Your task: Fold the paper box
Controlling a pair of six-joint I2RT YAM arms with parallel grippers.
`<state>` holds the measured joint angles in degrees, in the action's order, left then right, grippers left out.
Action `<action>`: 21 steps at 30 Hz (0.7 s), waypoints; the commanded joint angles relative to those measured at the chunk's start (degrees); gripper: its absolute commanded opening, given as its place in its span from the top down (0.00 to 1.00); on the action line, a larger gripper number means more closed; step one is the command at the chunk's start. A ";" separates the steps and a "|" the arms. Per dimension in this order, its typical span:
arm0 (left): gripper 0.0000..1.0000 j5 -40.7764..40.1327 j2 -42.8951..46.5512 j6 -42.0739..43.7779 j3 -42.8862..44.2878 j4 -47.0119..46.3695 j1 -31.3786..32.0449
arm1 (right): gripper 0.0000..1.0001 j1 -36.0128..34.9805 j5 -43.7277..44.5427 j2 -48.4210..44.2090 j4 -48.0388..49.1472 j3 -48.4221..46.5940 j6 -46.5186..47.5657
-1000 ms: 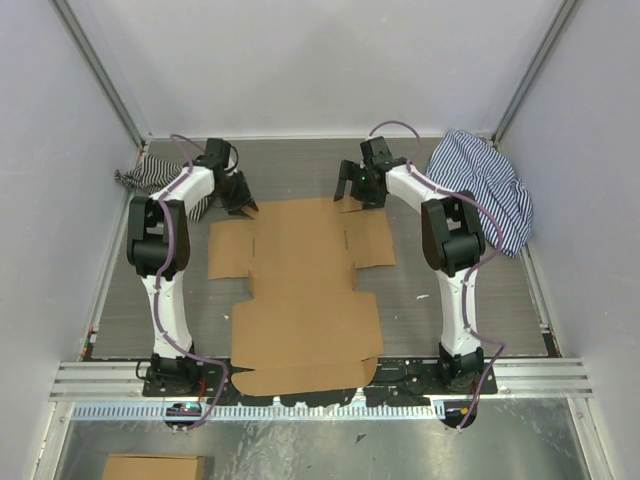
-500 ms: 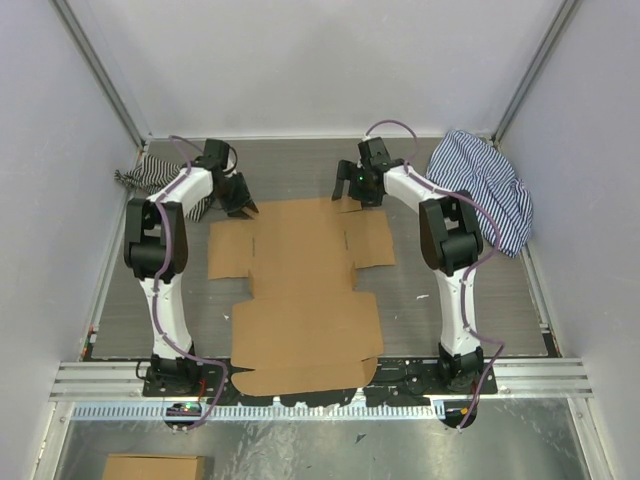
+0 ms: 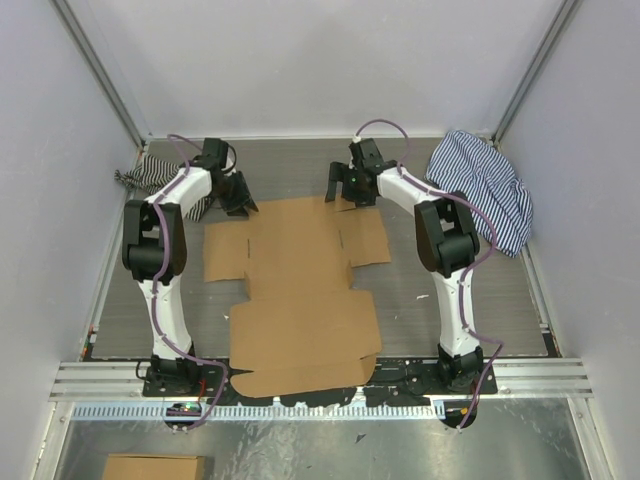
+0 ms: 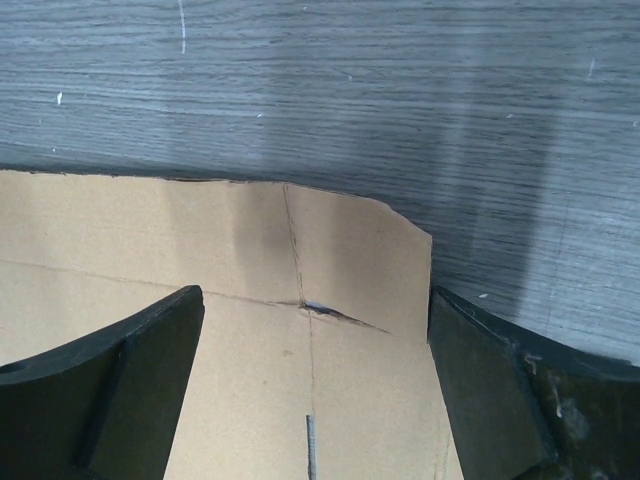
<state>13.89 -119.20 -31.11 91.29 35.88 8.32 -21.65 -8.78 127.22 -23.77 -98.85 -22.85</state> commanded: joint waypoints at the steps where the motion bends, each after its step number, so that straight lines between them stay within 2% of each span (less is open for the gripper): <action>1: 0.58 1.79 2.04 0.26 -1.03 -1.07 0.48 | 0.05 -3.19 -1.81 -5.43 0.79 -3.00 -0.09; 21: 0.57 2.85 3.26 -0.35 -0.99 -1.92 0.91 | 0.06 -7.23 -1.74 -1.75 1.05 -6.58 -0.85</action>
<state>15.18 -119.09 -31.31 90.74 35.42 8.84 -28.45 -9.32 125.40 -24.45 -102.35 -22.90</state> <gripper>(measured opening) 0.426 0.945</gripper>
